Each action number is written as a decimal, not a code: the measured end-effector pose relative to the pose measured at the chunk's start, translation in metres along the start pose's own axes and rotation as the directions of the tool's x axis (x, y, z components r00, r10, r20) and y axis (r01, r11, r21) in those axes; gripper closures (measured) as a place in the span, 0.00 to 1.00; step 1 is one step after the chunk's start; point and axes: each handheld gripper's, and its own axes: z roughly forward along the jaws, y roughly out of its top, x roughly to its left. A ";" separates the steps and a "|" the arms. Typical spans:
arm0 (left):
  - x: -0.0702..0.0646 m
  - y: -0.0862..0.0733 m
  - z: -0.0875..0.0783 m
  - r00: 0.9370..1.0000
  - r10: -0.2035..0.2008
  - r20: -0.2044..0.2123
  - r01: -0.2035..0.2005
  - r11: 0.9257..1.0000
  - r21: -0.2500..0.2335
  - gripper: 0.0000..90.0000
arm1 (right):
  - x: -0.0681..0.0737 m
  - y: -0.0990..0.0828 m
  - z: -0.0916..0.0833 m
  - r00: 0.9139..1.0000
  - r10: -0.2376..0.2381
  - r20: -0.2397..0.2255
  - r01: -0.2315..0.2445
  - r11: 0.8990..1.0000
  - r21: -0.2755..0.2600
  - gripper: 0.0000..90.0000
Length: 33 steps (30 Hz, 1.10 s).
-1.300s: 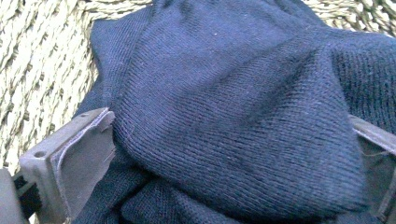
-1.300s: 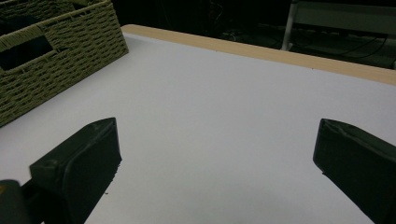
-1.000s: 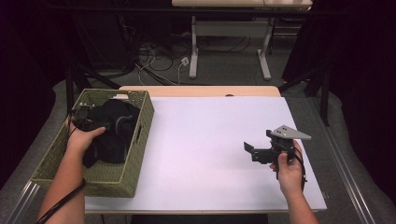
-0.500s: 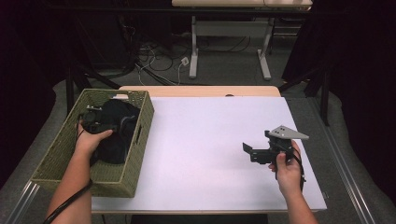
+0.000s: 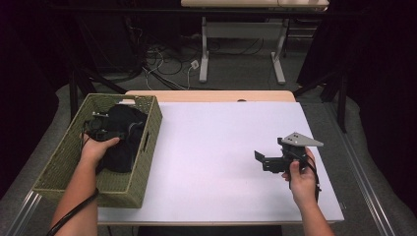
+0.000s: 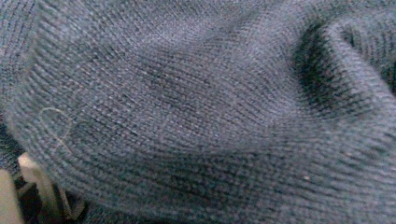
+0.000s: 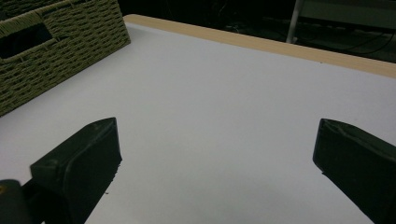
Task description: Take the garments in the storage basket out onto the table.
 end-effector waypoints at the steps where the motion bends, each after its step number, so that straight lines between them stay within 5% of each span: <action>1: 0.000 0.000 0.000 1.000 0.002 0.000 -0.002 1.000 -0.001 0.00 | 0.000 0.000 0.000 1.000 0.000 0.000 0.000 1.000 0.000 0.01; 15: 0.002 -0.002 0.005 1.000 -0.004 0.022 0.004 1.000 0.002 0.04 | 0.000 0.000 0.000 1.000 -0.001 -0.006 0.001 1.000 0.002 0.02; 19: 0.002 -0.003 0.005 0.999 -0.018 0.041 0.017 1.000 0.012 0.12 | 0.001 0.000 0.001 1.000 -0.001 -0.006 0.001 1.000 0.003 0.02; 26: 0.002 -0.002 0.000 0.996 -0.011 0.085 0.009 1.000 0.028 0.43 | 0.001 0.001 0.000 1.000 -0.002 -0.005 0.002 1.000 -0.001 0.02; 33: -0.001 0.000 -0.003 0.997 -0.024 0.079 0.021 0.999 0.034 0.57 | 0.001 0.000 0.001 1.000 -0.006 -0.002 0.006 1.000 0.002 0.03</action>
